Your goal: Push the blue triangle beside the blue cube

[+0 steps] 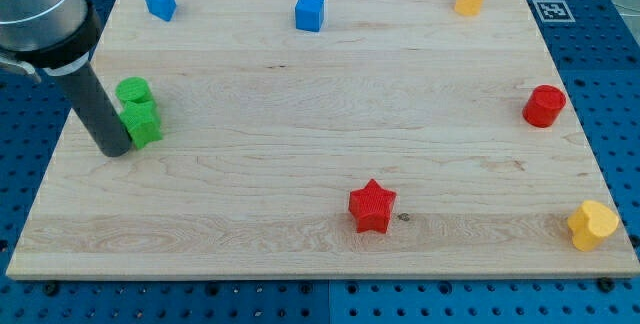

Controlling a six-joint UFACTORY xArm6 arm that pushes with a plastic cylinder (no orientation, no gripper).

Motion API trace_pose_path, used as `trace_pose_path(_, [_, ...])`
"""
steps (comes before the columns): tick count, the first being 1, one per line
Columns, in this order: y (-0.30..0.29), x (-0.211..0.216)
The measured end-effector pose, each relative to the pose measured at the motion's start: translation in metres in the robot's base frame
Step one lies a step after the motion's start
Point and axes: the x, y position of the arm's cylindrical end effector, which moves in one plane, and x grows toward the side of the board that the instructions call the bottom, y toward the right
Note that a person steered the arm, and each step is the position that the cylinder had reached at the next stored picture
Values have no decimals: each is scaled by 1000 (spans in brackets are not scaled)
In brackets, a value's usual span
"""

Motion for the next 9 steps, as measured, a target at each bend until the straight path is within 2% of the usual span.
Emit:
trace_pose_path(1, [53, 5])
trace_pose_path(2, [114, -38])
trace_pose_path(3, [133, -93])
trace_pose_path(4, [118, -128])
trace_pose_path(6, [0, -136])
trace_pose_path(7, [-58, -158])
trace_pose_path(9, [-71, -232])
